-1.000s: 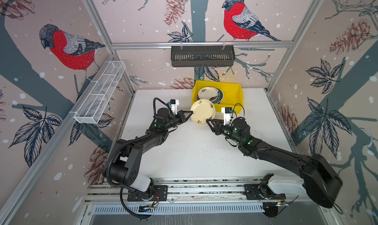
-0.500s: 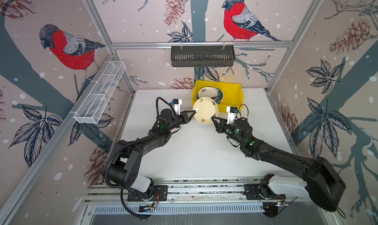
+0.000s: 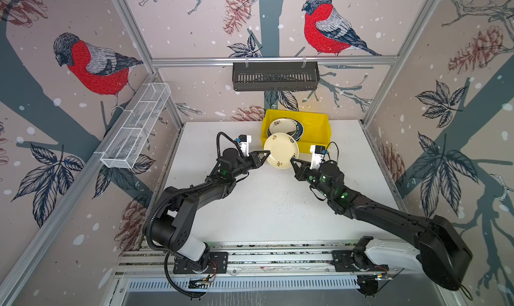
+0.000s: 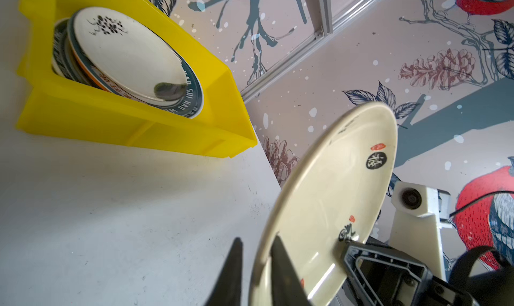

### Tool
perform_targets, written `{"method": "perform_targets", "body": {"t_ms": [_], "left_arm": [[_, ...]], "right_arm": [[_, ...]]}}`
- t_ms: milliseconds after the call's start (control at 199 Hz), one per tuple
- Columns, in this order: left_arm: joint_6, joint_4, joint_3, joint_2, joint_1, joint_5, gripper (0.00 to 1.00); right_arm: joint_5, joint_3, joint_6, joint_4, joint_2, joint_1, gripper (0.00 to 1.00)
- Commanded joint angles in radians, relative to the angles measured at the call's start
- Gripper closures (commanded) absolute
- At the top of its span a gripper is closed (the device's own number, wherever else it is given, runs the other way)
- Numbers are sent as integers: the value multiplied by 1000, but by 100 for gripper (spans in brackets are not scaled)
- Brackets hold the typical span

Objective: Place the plates into the plastic bin on the countertop
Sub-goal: Place the plate in the plastic bin.

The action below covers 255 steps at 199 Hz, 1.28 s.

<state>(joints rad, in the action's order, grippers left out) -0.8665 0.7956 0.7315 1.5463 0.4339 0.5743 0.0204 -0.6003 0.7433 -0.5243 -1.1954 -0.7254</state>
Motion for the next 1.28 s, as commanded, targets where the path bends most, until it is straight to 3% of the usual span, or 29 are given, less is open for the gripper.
{"method": "perform_targets", "body": {"t_ms": [0, 25, 50, 317, 735, 1072, 1278], "left_arm": [[20, -35, 10, -4, 1, 1, 36], [26, -43, 11, -6, 1, -1, 7], [31, -50, 12, -8, 1, -6, 3], [73, -111, 9, -45, 0, -46, 3], [167, -229, 28, -103, -1, -109, 3], [269, -377, 17, -226, -1, -225, 3], [284, -413, -18, -326, -1, -260, 3]], "right_arm": [[-28, -6, -7, -39, 14, -3, 100], [-19, -4, -4, -32, 15, -2, 100], [-5, -3, 0, -24, 16, -1, 100], [-29, 20, 72, 7, 16, 86, 100], [18, -6, 37, 146, 84, 150, 100], [108, -133, -41, 330, 65, 223, 100], [77, -324, -37, 519, -101, 312, 100]]}}
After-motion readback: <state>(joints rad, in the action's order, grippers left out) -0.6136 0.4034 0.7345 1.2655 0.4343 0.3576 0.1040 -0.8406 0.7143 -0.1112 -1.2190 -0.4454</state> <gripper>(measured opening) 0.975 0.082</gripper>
